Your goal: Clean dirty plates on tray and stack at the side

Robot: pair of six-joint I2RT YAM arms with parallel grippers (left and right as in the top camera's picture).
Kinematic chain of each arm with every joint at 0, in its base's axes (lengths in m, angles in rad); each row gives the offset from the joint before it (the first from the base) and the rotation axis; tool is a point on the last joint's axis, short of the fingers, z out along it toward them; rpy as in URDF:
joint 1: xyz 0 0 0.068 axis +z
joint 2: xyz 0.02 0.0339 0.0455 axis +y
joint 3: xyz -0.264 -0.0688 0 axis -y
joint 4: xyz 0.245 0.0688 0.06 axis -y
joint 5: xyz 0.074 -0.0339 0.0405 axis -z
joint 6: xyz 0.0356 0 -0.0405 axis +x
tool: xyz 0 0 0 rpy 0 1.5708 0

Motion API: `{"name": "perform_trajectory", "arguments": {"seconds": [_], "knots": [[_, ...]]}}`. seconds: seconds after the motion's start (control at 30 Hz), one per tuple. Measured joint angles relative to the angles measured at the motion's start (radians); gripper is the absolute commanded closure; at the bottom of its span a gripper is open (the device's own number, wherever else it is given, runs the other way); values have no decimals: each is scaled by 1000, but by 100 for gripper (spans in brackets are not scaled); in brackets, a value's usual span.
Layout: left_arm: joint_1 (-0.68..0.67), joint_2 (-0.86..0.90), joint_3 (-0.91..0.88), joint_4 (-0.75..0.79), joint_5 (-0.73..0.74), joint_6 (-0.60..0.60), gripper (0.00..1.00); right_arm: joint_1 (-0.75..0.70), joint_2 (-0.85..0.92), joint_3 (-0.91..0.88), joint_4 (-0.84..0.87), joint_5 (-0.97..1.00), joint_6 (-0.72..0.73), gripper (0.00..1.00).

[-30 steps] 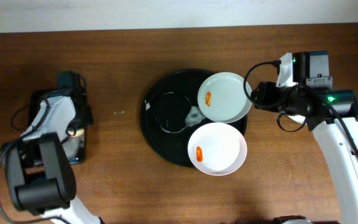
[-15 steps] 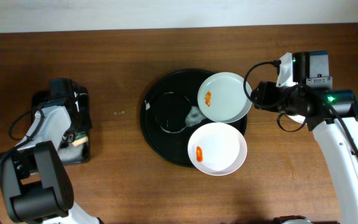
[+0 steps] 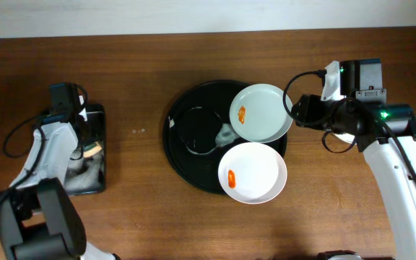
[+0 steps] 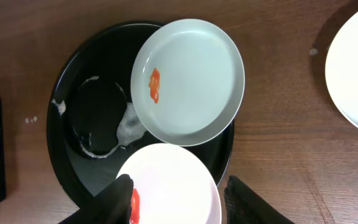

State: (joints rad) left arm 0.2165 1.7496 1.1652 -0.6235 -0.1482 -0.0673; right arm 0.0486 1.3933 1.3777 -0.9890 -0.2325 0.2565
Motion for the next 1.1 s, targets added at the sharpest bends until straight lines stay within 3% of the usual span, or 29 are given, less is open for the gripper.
{"name": "perform_trajectory", "arguments": {"seconds": [0.1,0.23,0.43,0.67,0.73,0.83,0.93,1.1], "knots": [[0,127,-1,12,-13,25,100,0,0,0,0,0,0,51],[-1,132,15,-19,-19,30,100,0,0,0,0,0,0,51],[-1,-12,55,-73,-1,64,100,0,0,0,1,16,-2,47],[-14,-68,62,-72,277,103,100,0,70,0,-15,41,-3,45],[-85,-114,83,-83,330,101,100,0,70,0,-14,45,-3,43],[-308,-153,152,-28,375,54,100,-9,94,0,36,70,-3,41],[-473,-142,155,174,381,-56,100,-35,233,0,94,70,-15,42],[-647,63,158,431,386,-233,100,-82,428,-1,262,61,-59,47]]}}
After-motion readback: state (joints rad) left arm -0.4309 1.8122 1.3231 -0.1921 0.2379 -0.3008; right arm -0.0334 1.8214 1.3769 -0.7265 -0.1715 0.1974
